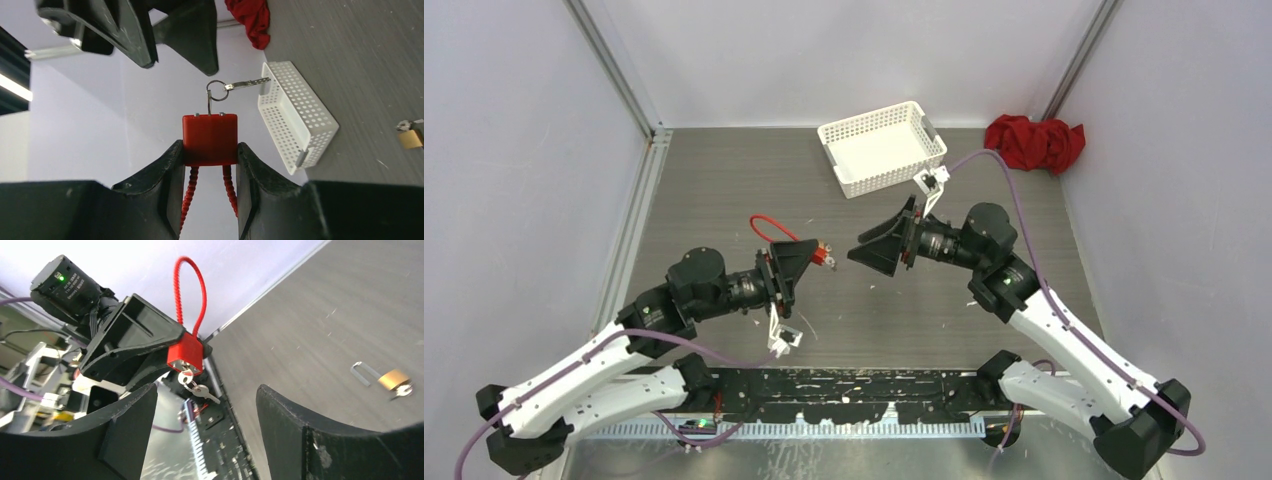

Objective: Unlock with the key

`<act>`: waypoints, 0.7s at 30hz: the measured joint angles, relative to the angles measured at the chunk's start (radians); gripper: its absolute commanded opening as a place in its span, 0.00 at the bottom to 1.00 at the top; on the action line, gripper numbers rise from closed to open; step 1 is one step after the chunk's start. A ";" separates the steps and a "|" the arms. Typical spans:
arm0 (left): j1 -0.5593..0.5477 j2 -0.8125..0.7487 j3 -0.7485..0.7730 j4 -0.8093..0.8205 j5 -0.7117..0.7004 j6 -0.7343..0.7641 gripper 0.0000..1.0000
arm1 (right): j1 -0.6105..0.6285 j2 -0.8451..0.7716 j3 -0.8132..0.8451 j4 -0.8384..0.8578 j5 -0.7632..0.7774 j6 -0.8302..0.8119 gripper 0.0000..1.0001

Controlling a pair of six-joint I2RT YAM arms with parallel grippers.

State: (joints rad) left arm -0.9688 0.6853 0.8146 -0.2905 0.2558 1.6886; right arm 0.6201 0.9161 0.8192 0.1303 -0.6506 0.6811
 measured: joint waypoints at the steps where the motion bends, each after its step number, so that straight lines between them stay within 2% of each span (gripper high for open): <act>1: 0.000 0.013 0.024 -0.027 -0.011 -0.041 0.00 | 0.003 -0.012 0.011 -0.012 0.021 -0.033 0.78; 9: 0.000 0.071 0.124 -0.122 -0.069 -0.295 0.00 | 0.132 0.013 0.111 -0.072 0.163 -0.227 0.78; 21: 0.000 0.071 0.123 -0.153 -0.080 -0.327 0.00 | 0.290 0.137 0.159 -0.137 0.312 -0.351 0.75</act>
State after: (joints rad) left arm -0.9688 0.7563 0.9375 -0.4438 0.1753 1.3617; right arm 0.9100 1.0534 0.9783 -0.0063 -0.3382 0.3305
